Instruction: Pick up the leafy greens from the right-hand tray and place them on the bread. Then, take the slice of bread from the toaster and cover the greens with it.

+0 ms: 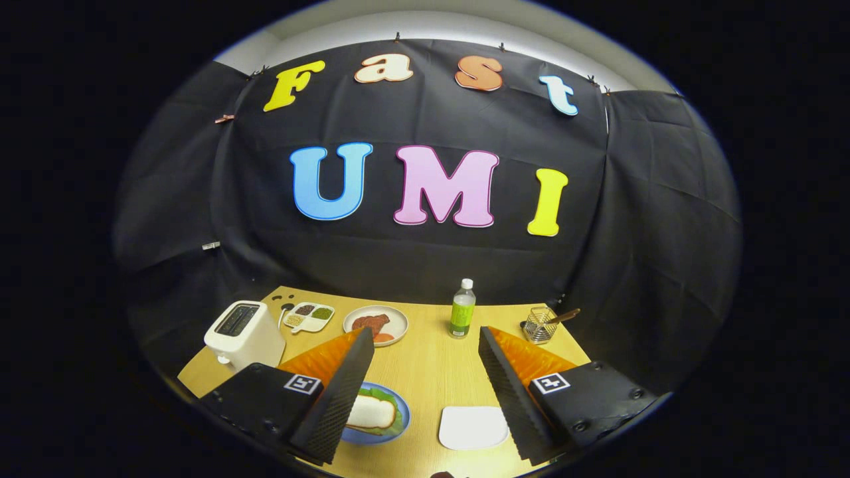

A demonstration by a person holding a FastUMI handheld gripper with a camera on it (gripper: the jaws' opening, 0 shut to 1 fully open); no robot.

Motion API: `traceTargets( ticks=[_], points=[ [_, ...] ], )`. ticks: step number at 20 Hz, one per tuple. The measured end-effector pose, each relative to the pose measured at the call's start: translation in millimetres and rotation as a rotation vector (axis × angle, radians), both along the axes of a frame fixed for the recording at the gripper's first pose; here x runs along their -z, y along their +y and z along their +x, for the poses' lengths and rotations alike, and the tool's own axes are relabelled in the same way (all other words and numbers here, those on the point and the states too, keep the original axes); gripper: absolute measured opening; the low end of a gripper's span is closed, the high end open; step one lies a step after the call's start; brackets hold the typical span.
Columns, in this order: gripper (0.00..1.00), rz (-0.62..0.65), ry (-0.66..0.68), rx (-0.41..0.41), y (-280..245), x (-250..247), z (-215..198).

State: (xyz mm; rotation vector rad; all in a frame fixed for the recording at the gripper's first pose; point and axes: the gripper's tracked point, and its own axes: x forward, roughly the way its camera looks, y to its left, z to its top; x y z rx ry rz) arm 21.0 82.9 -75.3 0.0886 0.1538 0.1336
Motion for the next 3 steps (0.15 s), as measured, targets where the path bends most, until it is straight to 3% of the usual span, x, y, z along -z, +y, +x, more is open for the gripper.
traceTargets(
  ticks=[3],
  points=[
    [0.99, -0.011, -0.007, -0.037, 5.0, -3.7, 6.1]
  ],
)
